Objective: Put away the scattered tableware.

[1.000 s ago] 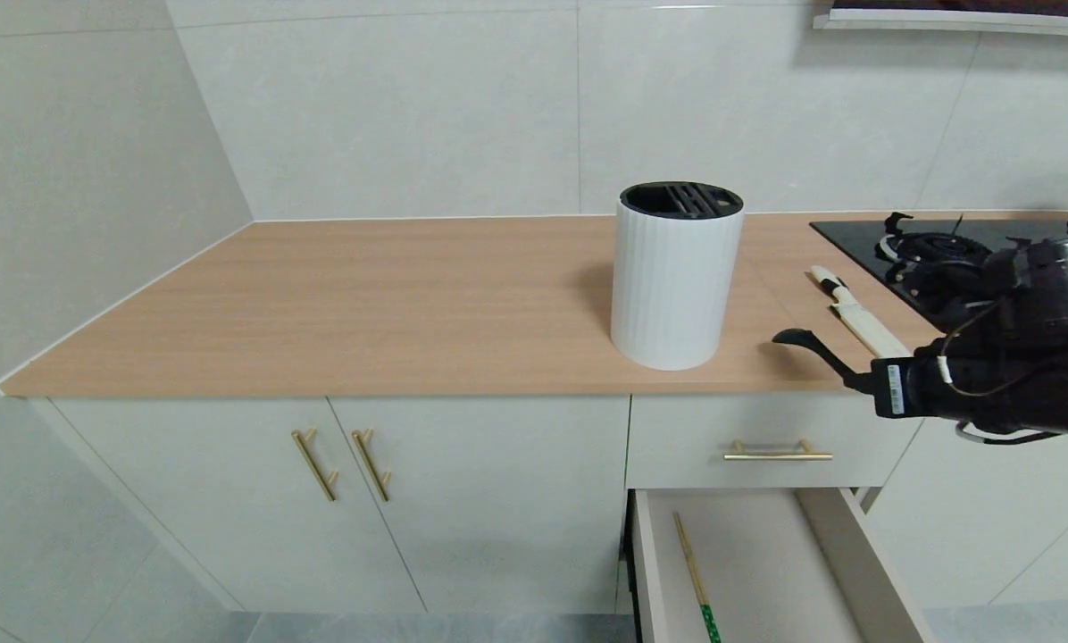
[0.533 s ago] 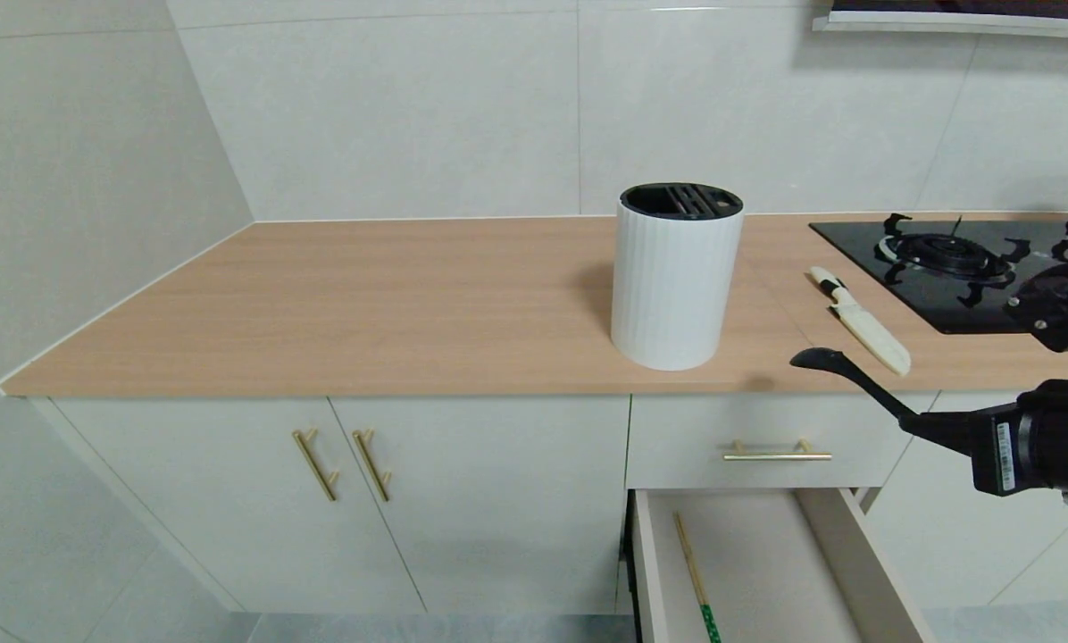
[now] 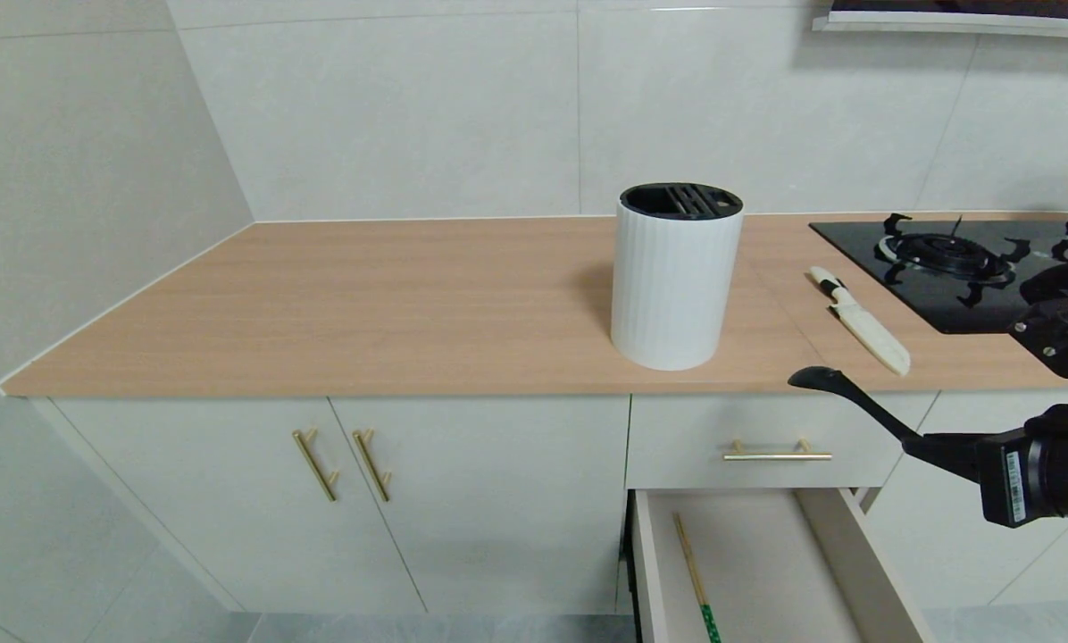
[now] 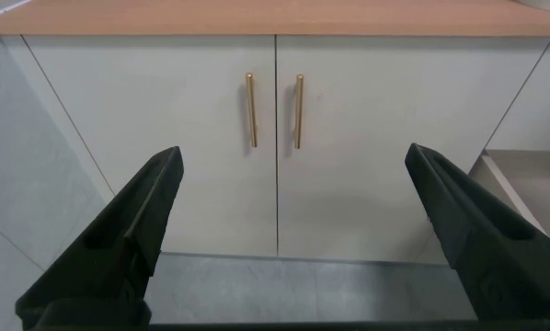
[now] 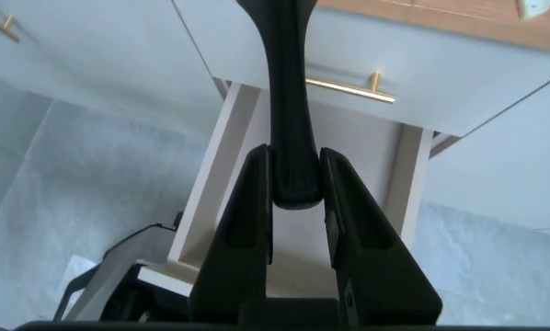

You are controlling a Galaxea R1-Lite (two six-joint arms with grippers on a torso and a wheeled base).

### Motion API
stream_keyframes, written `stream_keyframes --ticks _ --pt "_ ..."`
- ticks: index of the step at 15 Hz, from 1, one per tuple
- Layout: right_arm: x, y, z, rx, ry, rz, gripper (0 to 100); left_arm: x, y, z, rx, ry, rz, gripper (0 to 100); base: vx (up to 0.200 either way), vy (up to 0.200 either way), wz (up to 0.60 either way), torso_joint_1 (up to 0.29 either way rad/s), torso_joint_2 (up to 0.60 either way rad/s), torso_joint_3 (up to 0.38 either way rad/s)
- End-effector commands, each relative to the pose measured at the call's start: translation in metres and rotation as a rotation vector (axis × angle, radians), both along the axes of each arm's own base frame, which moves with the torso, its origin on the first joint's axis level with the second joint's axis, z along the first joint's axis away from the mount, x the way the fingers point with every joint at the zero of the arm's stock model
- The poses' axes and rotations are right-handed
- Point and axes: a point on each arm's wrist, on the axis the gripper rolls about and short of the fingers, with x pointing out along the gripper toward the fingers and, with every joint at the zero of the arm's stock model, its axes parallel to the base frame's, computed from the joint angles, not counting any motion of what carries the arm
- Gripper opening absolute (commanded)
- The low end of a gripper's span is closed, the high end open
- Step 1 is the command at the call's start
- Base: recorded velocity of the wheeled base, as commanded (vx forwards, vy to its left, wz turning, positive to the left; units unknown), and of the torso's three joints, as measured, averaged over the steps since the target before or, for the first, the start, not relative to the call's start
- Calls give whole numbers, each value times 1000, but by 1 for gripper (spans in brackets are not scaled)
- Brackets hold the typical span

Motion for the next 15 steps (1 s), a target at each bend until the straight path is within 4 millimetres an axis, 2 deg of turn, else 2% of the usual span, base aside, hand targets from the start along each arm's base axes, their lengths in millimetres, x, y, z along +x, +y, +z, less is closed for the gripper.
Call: stream_keyframes --ticks 1,5,15 --pt "2 1 -3 -4 16 4 0 0 0 0 0 0 0 100 0 0 0 0 0 0" --pt "5 2 -8 -18 36 9 0 0 0 0 0 0 0 100 0 0 0 -33 76 46" --pt "12 4 -16 -33 70 8 0 0 0 0 0 0 0 100 0 0 0 -185 456 267"
